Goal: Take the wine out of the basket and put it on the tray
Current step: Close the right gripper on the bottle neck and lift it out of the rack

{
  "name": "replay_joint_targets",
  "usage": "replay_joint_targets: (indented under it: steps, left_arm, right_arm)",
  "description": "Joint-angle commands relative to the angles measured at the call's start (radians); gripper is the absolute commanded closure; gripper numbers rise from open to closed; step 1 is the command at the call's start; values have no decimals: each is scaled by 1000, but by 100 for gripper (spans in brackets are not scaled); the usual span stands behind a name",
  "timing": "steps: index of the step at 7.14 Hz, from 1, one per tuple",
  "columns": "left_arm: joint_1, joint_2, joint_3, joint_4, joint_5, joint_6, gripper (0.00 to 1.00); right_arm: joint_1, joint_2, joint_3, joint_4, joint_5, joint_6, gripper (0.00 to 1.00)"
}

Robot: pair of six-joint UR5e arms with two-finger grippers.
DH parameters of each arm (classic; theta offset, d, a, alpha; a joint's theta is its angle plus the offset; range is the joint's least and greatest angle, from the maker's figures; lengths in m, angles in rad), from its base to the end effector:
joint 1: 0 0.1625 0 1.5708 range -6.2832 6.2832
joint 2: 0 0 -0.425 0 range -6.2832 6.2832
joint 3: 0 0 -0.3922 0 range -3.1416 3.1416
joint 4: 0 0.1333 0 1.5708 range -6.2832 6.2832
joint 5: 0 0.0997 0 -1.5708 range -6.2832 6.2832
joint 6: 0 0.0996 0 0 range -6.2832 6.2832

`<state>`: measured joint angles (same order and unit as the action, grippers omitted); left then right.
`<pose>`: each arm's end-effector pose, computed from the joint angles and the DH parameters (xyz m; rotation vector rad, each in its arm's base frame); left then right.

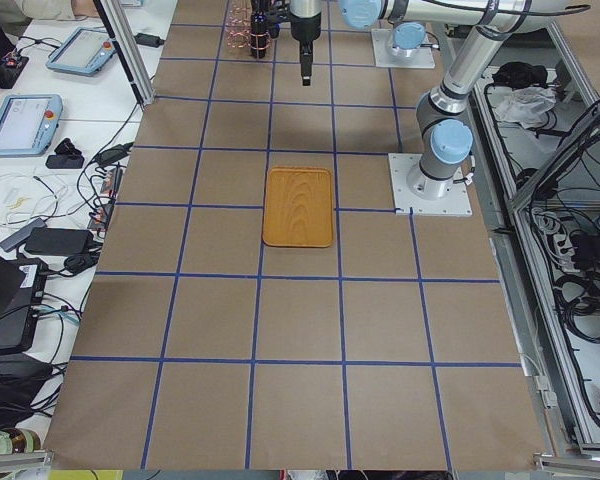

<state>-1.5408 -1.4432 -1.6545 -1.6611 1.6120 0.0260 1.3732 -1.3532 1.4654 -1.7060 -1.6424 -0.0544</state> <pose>-0.1162 -0.4364 0.4972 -0.0047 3.1008 0.0737 0.0092 -0.5969 0.4365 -0.2207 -3.0596 0.0212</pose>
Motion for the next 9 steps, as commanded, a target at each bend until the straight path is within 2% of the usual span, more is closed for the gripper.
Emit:
replay_joint_targets:
  steps: [1,3,5,6,8,9]
  left_arm:
    - [2,3,1,0,0,0,0]
    - [2,3,1,0,0,0,0]
    - [2,3,1,0,-1,0,0]
    - [4,3,1,1,0,2,0]
    - [19,4,10,3,0,8,0]
    - [48,4,16,12,0,41,0]
  right_arm:
    - [3,-53,-97,112,6,1,100]
    - [15,-195,-119,231,12,1,100]
    - [102,-294,-117,337,33,57,100]
    - [186,-313,-109,359,70,206,100]
    - [411,-279,-68,342,79,499,100]
    - [522,-226,-53,268,85,659,100]
